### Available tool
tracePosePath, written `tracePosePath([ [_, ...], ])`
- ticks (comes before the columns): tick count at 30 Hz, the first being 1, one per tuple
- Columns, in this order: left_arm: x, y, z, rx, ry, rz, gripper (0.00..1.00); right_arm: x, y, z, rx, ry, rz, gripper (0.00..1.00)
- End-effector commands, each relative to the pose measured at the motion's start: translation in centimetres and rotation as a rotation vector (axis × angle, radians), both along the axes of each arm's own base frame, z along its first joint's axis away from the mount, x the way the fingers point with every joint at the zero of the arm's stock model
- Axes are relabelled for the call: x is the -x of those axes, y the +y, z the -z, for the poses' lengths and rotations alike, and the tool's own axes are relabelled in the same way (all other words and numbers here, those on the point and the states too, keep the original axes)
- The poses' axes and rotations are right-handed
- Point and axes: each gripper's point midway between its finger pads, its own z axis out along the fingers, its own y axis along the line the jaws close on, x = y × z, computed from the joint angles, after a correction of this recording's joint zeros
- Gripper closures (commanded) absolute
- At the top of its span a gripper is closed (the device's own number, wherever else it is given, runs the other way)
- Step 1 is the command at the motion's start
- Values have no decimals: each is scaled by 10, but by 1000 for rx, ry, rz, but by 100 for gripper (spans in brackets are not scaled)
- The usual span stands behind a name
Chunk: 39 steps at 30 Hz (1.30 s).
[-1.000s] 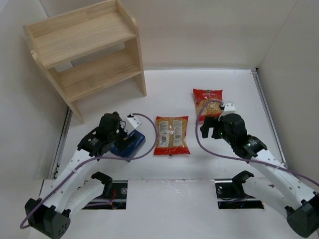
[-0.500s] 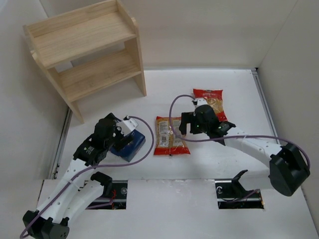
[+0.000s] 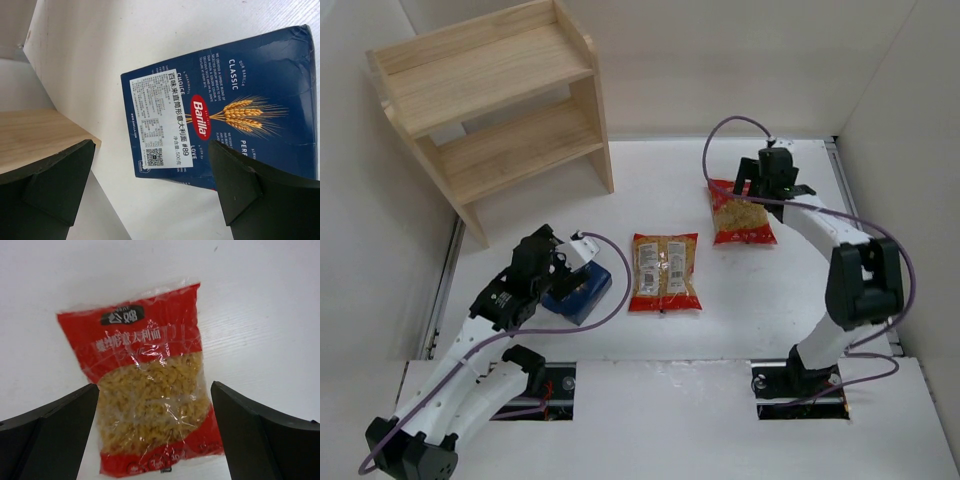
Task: Place and organize the pasta boxes and bags onto the shelf
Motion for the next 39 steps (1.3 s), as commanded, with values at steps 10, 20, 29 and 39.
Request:
tracePosePath([
  [10,-12,6,-16,-25,-73,-13,0,-5,38,90,61,349,-170,0],
  [20,-19,2,-21,-58,-153,35,0,4,53,92,101,489,-275,100],
  [29,-19,6,-23,-65,-188,27,0,-11,84,-62,-144,5,-294,100],
  [39,-21,11,-30,-62,-217,1,0,18,95,-160,-137,-223,-326,100],
])
